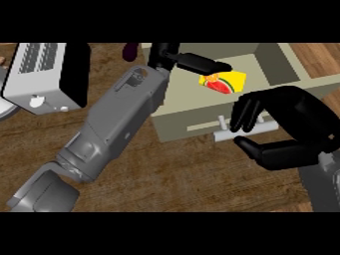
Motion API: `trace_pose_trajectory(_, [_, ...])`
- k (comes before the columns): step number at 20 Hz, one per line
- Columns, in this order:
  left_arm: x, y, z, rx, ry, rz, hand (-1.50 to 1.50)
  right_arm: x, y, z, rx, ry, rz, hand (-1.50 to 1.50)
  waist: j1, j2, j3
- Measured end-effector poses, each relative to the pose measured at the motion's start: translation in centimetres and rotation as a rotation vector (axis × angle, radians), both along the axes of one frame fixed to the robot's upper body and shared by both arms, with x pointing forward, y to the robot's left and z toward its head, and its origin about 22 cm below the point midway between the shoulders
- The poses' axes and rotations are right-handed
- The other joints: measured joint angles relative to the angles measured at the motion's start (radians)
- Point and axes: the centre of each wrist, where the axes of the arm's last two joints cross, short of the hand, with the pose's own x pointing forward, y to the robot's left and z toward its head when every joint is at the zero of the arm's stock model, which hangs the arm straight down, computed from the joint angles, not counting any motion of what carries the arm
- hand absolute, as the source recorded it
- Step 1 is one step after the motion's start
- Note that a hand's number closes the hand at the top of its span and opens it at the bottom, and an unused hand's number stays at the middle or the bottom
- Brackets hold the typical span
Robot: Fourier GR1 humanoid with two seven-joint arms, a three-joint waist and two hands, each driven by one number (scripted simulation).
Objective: Pick up the cup, place it into the drawer and close the drawer
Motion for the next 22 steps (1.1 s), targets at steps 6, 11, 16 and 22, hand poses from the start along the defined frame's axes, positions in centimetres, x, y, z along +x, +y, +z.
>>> trace_pose_trajectory(6, [0.1,0.0,0.4,-0.083,-0.032,0.06,-1.5,-0.7,-0.6,-0.3,-0.318,0.034,0.076,-1.5,0.045,-0.014,0.0])
trace_pose_trajectory(11, [0.2,0.6,-0.7,-0.118,-0.012,0.086,-1.5,-1.8,-0.4,-1.3,-0.536,-0.009,-0.019,-1.5,0.098,-0.024,0.0])
trace_pose_trajectory(16, [0.1,1.1,-1.3,-0.167,-0.018,0.085,-1.5,-1.6,0.3,-5.7,-0.671,0.007,-0.113,-1.5,0.151,-0.03,0.001])
trace_pose_trajectory(22, [-0.3,2.7,-3.0,-0.211,-0.019,0.079,-1.5,0.8,0.8,-11.4,-0.825,0.057,-0.126,1.5,0.209,-0.035,0.001])
